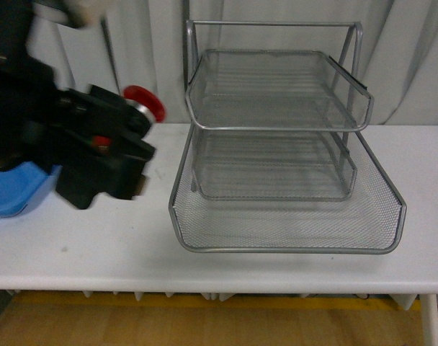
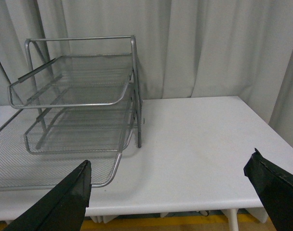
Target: Place button on rack with both arms
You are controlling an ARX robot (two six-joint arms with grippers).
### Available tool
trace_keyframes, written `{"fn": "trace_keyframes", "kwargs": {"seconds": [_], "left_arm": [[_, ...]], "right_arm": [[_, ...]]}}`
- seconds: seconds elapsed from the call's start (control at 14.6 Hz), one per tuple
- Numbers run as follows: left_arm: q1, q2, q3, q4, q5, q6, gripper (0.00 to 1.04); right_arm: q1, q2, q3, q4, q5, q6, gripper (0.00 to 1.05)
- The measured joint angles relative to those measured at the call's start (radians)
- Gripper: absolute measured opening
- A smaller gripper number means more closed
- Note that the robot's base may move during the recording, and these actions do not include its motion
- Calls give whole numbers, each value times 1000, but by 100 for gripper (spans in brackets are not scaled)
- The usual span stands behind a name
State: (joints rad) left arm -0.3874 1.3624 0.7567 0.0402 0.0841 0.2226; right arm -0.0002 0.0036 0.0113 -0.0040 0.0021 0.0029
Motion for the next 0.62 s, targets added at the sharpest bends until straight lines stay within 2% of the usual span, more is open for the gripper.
{"fn": "trace_keyframes", "kwargs": {"seconds": [0.07,0.14,0.27,0.41,0.62], "left_arm": [[-26,93,63,-2,6,21,37],[-99,316,255,-31,6,71,37],[-157,485,437,-64,7,93,37],[-191,614,562,-84,-13,101,37],[-178,764,634,-67,-55,97,37]], "right_arm": [[0,0,0,0,0,0,98],[0,0,0,0,0,0,98],[0,0,0,0,0,0,98],[0,0,0,0,0,0,98],[0,0,0,0,0,0,98]]}}
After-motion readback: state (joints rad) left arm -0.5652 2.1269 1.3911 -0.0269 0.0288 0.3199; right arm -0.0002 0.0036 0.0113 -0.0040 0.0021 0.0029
